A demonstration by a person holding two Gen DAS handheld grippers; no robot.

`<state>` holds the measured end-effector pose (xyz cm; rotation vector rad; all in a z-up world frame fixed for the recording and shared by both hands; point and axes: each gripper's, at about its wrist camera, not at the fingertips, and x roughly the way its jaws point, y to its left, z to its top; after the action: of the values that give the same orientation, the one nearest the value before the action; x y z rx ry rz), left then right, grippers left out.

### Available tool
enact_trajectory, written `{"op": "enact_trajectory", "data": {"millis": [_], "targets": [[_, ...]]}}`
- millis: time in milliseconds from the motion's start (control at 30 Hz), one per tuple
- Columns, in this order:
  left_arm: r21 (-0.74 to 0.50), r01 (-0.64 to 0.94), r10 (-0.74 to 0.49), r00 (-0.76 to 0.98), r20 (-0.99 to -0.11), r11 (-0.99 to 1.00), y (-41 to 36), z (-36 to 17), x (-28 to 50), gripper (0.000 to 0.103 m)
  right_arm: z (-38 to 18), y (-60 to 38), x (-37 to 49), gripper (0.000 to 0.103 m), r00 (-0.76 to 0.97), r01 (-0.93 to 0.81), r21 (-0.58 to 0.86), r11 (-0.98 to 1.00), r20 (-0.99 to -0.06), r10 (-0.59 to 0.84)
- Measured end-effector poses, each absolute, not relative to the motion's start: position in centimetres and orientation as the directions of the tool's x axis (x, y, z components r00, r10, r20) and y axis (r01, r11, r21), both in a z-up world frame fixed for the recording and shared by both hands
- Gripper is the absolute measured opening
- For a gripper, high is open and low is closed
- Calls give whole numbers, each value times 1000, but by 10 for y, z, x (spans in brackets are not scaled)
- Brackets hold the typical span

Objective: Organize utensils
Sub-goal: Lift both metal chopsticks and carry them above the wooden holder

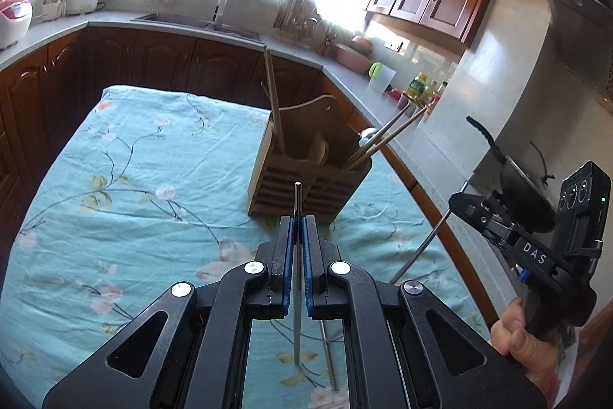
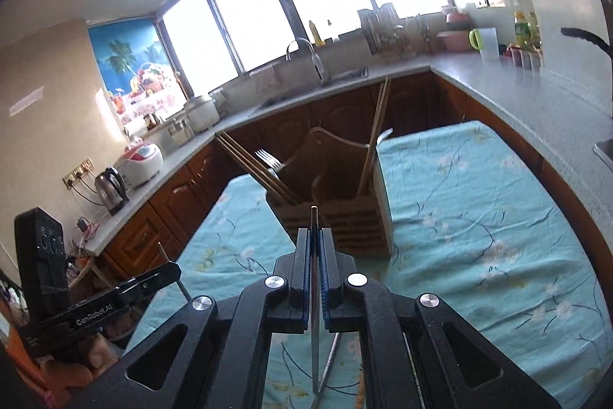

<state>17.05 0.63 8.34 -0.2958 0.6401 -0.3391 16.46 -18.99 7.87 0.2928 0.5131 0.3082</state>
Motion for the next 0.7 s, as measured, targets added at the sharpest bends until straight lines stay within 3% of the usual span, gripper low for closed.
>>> {"op": "enact_trajectory", "data": {"millis": [700], "targets": [[-352,222,-384,775,-502,909,2,98,171,4,85,-202,165,4,842,-205,364,908,-407,354]]}}
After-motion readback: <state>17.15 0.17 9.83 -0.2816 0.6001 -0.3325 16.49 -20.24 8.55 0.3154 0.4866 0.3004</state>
